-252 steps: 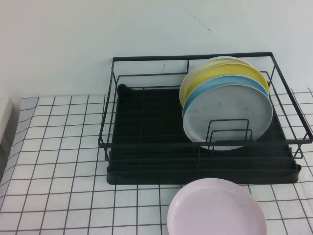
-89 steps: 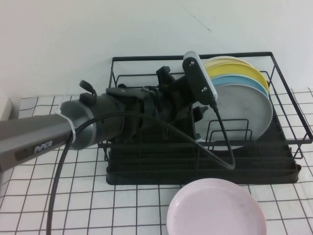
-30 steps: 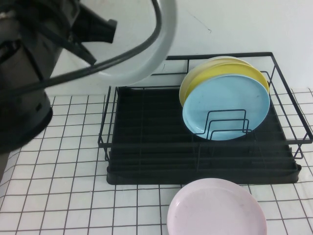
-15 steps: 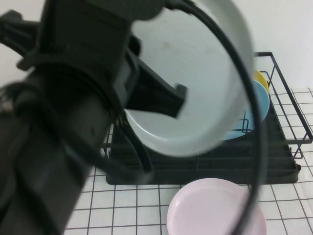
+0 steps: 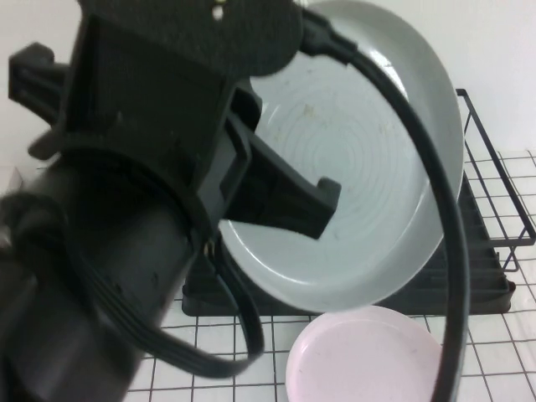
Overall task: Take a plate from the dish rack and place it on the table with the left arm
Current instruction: Place the plate from the table
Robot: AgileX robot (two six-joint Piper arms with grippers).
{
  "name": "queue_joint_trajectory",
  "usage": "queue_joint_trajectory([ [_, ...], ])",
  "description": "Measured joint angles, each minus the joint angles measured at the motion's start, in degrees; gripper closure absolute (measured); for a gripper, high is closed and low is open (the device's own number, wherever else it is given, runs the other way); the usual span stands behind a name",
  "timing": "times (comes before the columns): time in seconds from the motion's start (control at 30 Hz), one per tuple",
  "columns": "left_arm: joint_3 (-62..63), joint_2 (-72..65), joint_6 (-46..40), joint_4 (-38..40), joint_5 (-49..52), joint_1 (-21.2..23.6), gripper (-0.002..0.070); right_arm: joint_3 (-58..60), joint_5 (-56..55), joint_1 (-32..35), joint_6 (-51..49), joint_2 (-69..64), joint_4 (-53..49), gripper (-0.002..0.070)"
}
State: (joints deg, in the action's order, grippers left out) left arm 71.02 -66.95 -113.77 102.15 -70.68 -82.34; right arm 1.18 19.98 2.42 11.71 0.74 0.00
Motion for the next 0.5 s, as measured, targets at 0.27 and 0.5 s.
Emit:
queue_joint_trajectory([
  [0.27, -7.13, 0.00, 11.41, 0.00, 10.30, 0.58, 0.0672, 0.00, 0.00, 0.00, 0.00, 0.00, 0.00, 0.0679],
  [0.5, -14.60, -0.10, 21.27, 0.00, 16.35, 0.71, 0.0672, 0.00, 0.00, 0.00, 0.00, 0.00, 0.00, 0.0679],
])
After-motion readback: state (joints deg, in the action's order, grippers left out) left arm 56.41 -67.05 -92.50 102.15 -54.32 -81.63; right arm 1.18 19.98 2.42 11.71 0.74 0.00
